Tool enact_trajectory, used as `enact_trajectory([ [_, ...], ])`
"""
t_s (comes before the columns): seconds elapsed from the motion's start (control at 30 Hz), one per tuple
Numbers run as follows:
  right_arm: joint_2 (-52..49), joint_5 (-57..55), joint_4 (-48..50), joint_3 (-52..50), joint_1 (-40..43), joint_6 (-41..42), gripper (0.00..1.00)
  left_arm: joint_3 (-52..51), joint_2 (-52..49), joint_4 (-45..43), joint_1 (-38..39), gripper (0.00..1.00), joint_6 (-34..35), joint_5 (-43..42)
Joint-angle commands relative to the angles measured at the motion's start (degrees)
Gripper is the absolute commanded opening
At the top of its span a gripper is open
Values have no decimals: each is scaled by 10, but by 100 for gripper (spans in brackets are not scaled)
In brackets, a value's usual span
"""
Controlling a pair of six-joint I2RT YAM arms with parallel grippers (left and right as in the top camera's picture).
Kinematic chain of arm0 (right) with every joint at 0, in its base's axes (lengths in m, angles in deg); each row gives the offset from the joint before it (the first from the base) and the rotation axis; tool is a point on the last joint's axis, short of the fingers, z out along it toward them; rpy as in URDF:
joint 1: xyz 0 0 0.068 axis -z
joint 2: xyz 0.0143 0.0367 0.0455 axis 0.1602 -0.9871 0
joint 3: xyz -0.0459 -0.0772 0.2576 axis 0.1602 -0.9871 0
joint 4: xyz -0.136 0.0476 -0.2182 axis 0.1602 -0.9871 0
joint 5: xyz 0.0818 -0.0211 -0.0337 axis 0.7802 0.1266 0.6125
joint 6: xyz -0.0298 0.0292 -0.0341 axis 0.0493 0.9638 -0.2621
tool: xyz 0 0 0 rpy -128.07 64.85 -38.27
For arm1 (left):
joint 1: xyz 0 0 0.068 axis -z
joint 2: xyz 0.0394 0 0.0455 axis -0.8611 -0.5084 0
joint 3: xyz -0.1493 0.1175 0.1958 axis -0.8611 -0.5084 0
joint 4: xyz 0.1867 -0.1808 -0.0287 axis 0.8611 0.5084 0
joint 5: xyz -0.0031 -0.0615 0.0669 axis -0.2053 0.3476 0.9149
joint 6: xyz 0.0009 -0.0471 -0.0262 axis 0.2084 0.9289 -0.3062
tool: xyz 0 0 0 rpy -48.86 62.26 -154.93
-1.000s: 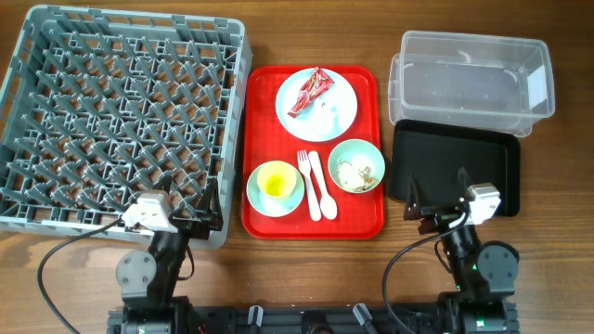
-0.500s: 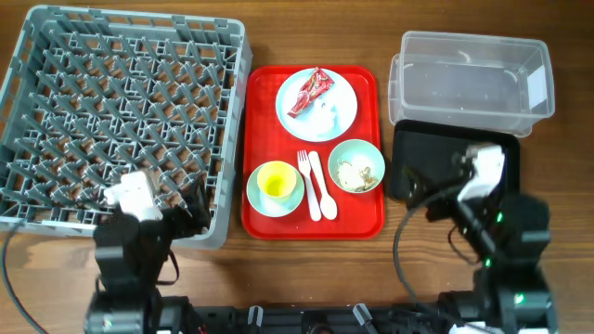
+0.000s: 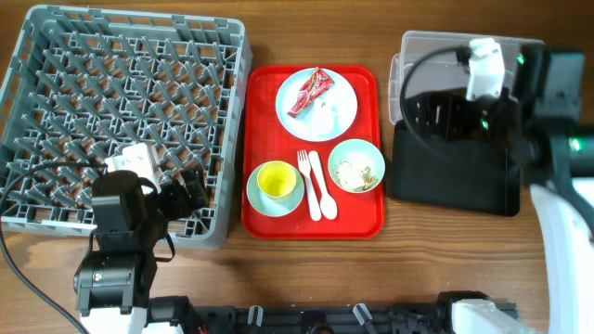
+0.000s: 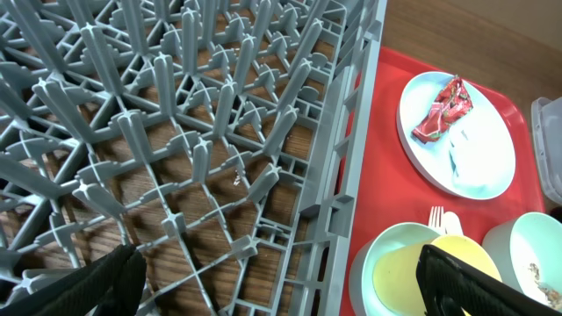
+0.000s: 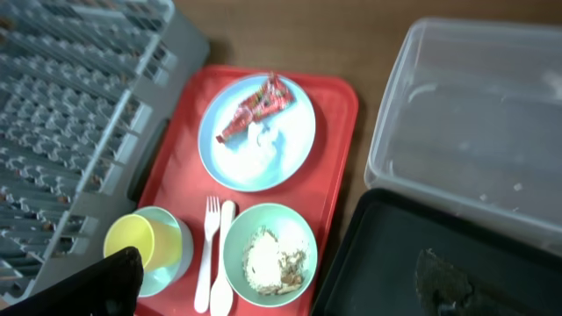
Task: Sort waste into correct bins and load items into the dishwasher rack
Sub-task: 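Move the right gripper over the white plate toward the tissue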
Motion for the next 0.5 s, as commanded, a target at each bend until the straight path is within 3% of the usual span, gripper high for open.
enact_trajectory([
  [0.0,-50,69,-4,7,-3,-28,100,13,2,0,3,100,-9,7],
  [0.2,-63,-37,2,10,-60,-25,100,13,2,-1,3,100,-9,8],
  [0.47,-72,-188,49,12,-210,-10,100,13,2,-1,3,100,-9,7],
])
